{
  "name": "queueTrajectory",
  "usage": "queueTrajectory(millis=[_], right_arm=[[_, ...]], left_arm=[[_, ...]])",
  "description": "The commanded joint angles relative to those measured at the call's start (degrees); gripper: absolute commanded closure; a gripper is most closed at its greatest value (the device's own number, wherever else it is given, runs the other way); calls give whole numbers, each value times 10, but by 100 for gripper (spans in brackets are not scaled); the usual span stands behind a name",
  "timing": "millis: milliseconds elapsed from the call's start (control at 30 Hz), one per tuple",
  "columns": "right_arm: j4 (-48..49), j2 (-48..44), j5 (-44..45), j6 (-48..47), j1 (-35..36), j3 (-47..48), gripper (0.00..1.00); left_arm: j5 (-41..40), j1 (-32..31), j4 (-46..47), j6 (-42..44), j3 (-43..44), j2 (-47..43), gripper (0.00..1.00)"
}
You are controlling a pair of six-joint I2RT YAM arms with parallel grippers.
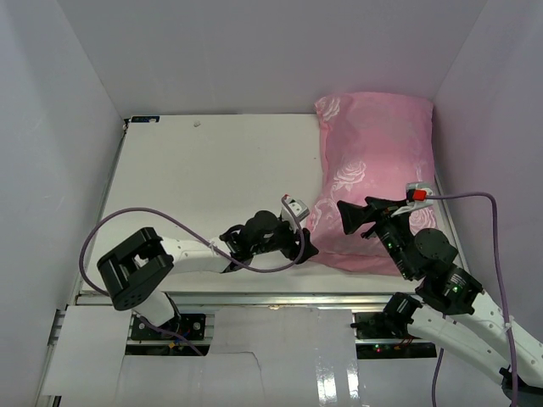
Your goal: Remove the pillowcase from the pillow
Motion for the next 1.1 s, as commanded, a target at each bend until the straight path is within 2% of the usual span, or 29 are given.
queueTrajectory(millis=[0, 67, 133, 233, 267, 333, 500, 600, 633, 733, 767, 800, 833, 867, 900, 967, 1000, 1067], right_arm=[[6, -4, 0, 0, 1, -5, 10], [5, -1, 0, 0, 1, -4, 9], [6, 2, -4, 0, 1, -2, 9], [5, 1, -10, 1, 1, -4, 10], [5, -1, -11, 2, 1, -6, 10], [5, -6, -12, 3, 2, -9, 10], [4, -21, -13, 7, 1, -17, 9], [6, -27, -4, 10, 1, -24, 9], [11, -26, 0, 10, 1, -27, 9], [43, -5, 28, -15, 1, -39, 9], [67, 7, 46, -37, 1, -39, 9], [72, 37, 88, -39, 1, -34, 9], [73, 54, 101, -37, 1, -15, 9], [72, 73, 104, -36, 1, -3, 9], [72, 110, 86, -33, 1, 11, 9], [72, 147, 57, -20, 0, 43, 9], [75, 181, 25, -19, -1, 52, 9], [81, 237, -14, -45, -6, 79, 9]], left_arm=[[27, -2, -12, -8, 30, 12, 31], [23, -2, -40, -8, 40, 21, 48], [17, -2, -55, -10, 47, 27, 61], [32, -2, -63, -9, 43, 23, 76], [38, -2, -63, -9, 42, 22, 86], [45, -2, -64, -10, 40, 12, 100], [-5, -2, -68, -25, 18, -30, 100], [-123, 0, -106, -45, 4, -79, 100], [-198, 1, -142, -60, 4, -92, 100], [-304, 5, -189, -77, -2, -147, 100], [-390, 6, -224, -89, -3, -160, 100], [-424, 23, -249, -103, 3, -181, 100], [-447, 40, -319, -142, 10, -188, 100], [-457, 62, -348, -160, 21, -195, 100], [-448, 117, -364, -168, 28, -205, 100], [-407, 170, -368, -180, 21, -220, 100], [-392, 219, -367, -183, 18, -227, 100], [-377, 255, -378, -191, 18, -250, 100]])
